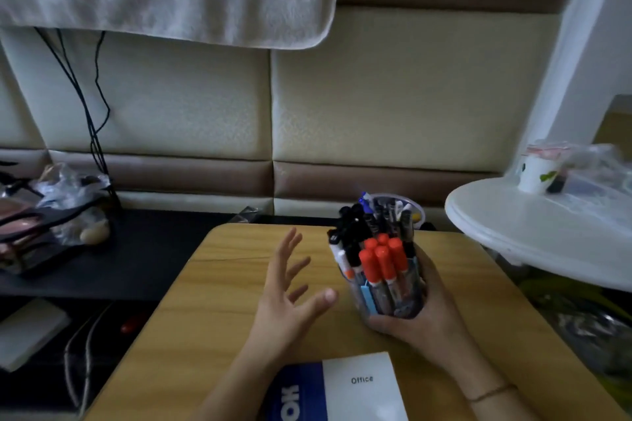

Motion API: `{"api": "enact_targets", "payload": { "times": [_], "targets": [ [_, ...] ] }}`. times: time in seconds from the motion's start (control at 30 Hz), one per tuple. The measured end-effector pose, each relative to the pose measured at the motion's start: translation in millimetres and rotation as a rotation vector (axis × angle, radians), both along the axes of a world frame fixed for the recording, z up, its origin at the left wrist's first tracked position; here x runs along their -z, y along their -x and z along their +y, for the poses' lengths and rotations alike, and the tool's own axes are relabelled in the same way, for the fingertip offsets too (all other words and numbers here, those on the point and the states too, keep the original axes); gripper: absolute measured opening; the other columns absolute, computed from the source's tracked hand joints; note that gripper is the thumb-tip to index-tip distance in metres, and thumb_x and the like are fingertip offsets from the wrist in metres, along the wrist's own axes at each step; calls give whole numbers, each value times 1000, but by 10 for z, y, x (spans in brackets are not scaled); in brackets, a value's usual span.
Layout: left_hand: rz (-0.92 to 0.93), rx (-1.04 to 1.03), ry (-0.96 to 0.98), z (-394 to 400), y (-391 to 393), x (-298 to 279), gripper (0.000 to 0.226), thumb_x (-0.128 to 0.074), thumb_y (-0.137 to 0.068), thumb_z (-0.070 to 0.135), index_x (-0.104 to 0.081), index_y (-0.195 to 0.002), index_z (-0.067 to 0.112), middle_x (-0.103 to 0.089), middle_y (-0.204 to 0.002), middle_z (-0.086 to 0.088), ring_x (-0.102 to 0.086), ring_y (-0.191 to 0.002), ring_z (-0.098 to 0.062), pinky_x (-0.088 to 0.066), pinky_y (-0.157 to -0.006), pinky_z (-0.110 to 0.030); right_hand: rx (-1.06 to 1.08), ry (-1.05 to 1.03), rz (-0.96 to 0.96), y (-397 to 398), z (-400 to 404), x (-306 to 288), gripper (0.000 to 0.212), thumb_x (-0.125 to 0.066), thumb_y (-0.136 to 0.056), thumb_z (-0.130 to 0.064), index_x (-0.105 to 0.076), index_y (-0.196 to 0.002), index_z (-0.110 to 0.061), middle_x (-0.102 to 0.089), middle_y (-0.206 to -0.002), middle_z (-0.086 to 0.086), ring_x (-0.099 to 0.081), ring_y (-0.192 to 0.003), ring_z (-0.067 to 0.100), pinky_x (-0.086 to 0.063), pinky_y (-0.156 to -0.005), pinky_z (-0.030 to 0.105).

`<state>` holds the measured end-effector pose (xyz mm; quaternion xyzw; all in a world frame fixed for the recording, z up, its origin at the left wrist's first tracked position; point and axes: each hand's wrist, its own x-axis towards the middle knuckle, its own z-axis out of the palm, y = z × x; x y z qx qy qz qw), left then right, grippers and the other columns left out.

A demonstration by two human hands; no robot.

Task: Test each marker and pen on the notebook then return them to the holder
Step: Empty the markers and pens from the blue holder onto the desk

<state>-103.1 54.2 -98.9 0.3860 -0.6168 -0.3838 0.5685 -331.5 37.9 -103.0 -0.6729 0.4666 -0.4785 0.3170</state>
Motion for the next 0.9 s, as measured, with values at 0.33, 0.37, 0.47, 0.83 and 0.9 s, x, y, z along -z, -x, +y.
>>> {"api": "enact_targets", "payload": {
  "times": [0.33,0.37,0.47,0.83,0.9],
  "targets": [
    [231,197,-262,-26,-40,12,79,-73,-67,60,-39,-137,46,-56,-126,2,-70,-101,-19,-59,-73,-33,-168,-34,-61,35,39,-73,107,-91,-51,-42,-33,-142,-46,-47,-136,-13,-58,-119,12,-60,-78,33],
    [143,143,-263,-13,-8,17,70,-68,-72,55,-40,-135,47,-56,-124,3,-70,-99,-17,-60,-73,-32,-170,-51,-58,51,30,-58,110,-90,-51,-45,-29,-142,-48,-46,-137,-14,-57,-119,11,-59,-79,33],
    [-144,-72,-183,-39,-19,73,60,-57,-72,78,-42,-126,56,-45,-141,8,-60,-115,-15,-57,-87,-40,-255,-154,-5,106,27,-13,118,-90,-52,-48,-15,-144,-53,-46,-135,-19,-53,-123,6,-57,-85,30],
    [-232,63,-124,-18,-209,97,69,-68,-68,70,-43,-130,57,-41,-136,30,-46,-127,-5,-51,-99,-39,-195,-128,-445,6,-7,-215,113,-84,-52,-11,-29,-132,-67,-63,-123,7,-66,-108,34,-60,-72,46],
    [-337,45,-95,-3,-198,85,86,-74,-59,74,-36,-134,57,-42,-131,32,-49,-122,-3,-51,-99,-37,-159,-76,-533,-95,-23,-280,103,-76,-63,-5,-30,-137,-62,-64,-123,7,-65,-111,35,-60,-73,47]
  ]
}}
